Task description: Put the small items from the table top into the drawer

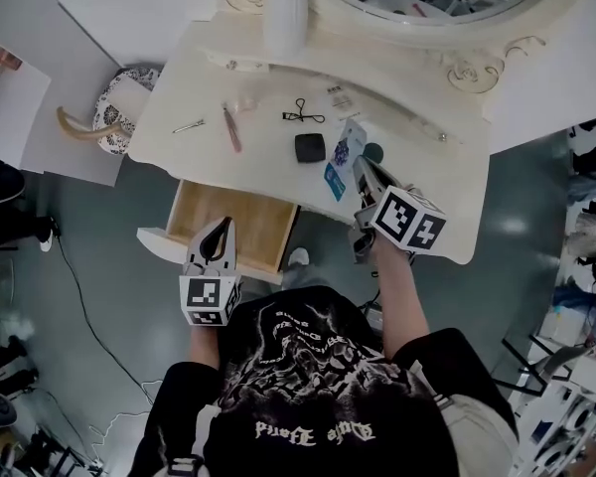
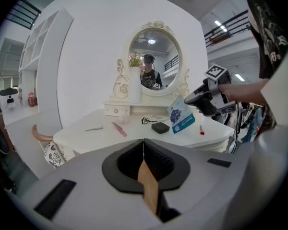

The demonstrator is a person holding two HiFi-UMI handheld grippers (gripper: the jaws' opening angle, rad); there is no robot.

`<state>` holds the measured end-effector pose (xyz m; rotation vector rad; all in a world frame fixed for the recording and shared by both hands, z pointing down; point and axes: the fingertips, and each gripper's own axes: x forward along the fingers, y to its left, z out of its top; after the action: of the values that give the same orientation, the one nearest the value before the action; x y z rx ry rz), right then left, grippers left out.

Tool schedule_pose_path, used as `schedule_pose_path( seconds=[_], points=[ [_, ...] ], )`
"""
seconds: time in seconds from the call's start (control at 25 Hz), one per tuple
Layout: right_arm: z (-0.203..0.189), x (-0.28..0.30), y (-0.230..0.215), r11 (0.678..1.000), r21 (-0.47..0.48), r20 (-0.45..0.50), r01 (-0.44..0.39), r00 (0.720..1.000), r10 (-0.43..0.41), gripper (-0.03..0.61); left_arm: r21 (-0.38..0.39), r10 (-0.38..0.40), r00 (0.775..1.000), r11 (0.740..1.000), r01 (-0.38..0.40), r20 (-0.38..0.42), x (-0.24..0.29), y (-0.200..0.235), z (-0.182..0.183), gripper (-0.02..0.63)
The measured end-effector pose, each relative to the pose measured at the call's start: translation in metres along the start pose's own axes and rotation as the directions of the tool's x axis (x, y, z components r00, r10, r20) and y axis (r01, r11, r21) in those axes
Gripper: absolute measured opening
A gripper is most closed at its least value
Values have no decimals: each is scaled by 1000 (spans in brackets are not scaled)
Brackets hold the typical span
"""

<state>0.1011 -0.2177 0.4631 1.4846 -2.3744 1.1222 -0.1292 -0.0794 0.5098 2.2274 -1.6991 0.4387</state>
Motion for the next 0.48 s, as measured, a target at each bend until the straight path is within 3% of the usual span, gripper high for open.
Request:
schedule_pose_path(
  seconds=[0.48],
  points=[
    [-2, -1, 60, 989, -94, 1, -112, 994, 113, 8, -24, 49, 999, 999, -49, 14, -16, 17, -4, 15]
  ],
)
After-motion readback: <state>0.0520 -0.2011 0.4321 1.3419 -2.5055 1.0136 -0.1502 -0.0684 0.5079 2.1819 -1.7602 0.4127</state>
